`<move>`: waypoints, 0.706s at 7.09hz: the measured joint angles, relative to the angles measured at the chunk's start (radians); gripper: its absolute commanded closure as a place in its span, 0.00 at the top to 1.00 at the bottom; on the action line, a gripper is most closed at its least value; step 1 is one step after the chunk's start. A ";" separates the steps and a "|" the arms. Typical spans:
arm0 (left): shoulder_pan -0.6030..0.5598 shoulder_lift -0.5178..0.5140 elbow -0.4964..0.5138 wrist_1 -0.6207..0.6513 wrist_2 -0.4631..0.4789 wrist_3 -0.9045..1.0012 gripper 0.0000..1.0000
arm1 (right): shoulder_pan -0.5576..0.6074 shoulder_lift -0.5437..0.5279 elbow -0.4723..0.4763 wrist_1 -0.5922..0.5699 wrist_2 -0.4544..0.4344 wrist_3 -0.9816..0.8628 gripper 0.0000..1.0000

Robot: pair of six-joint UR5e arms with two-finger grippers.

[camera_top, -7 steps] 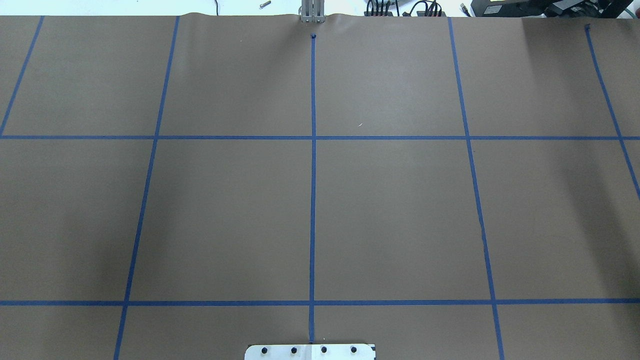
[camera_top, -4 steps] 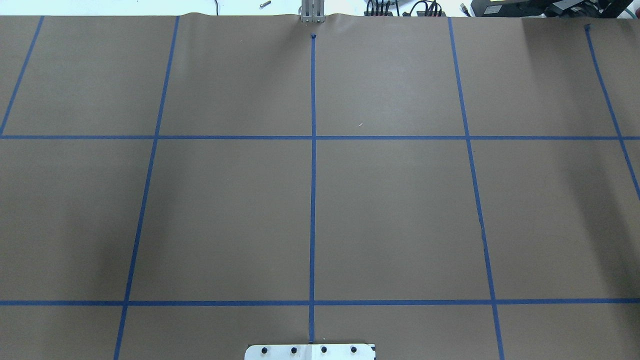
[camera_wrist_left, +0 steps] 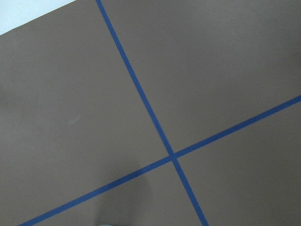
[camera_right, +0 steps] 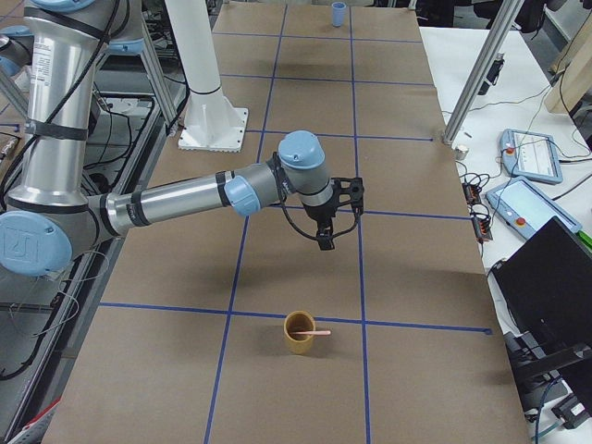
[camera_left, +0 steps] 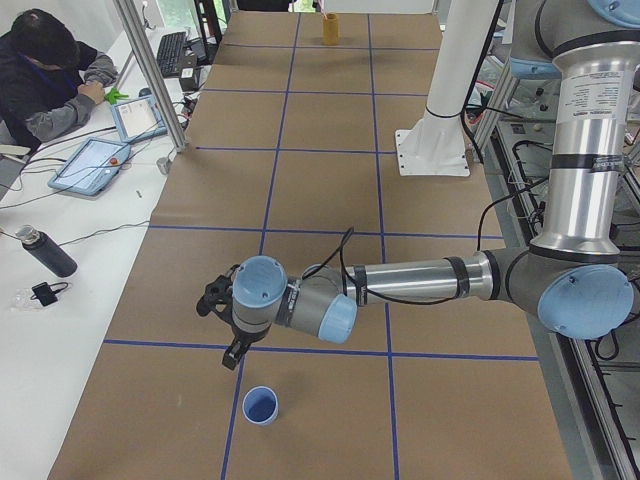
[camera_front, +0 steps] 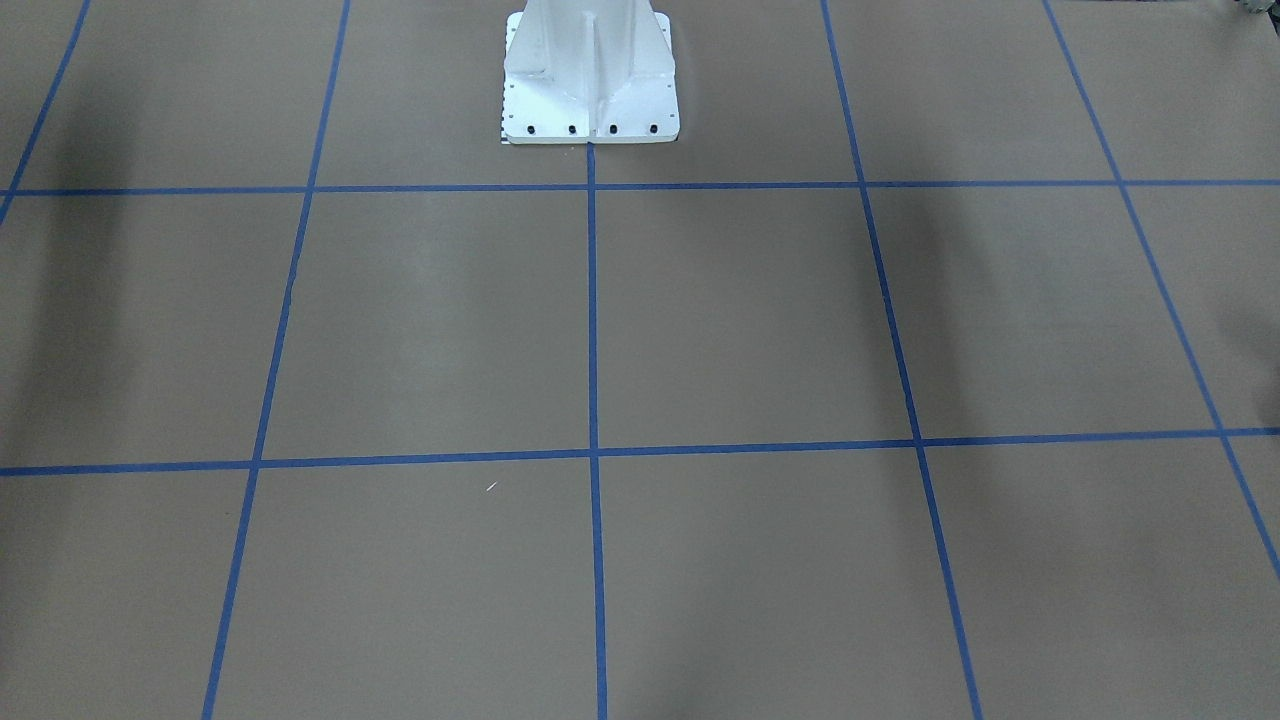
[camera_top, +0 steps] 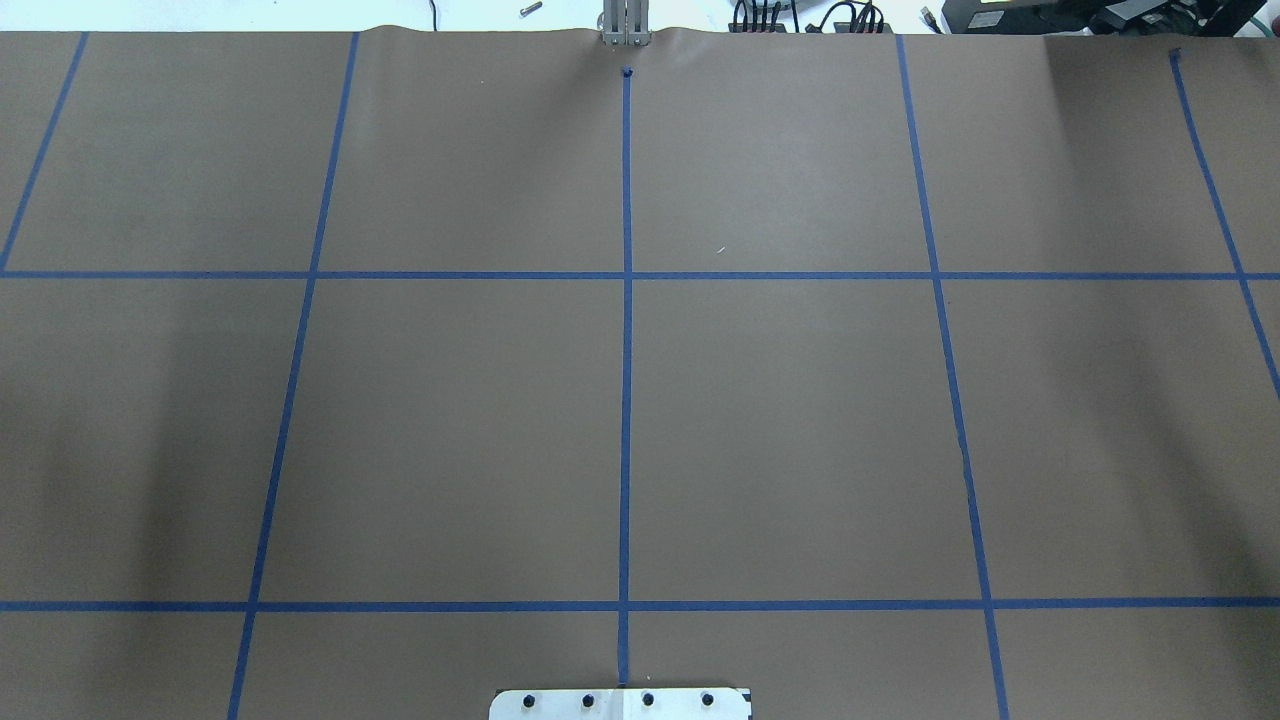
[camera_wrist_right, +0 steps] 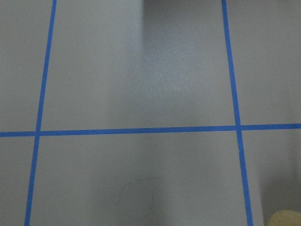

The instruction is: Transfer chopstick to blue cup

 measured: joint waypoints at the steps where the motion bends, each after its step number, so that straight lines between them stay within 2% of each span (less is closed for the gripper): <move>1: 0.001 0.000 0.067 -0.052 0.001 -0.002 0.98 | -0.030 0.000 0.011 0.001 -0.015 0.033 1.00; 5: 0.048 -0.001 0.173 -0.103 0.036 -0.006 0.98 | -0.047 0.001 0.016 0.002 -0.026 0.050 1.00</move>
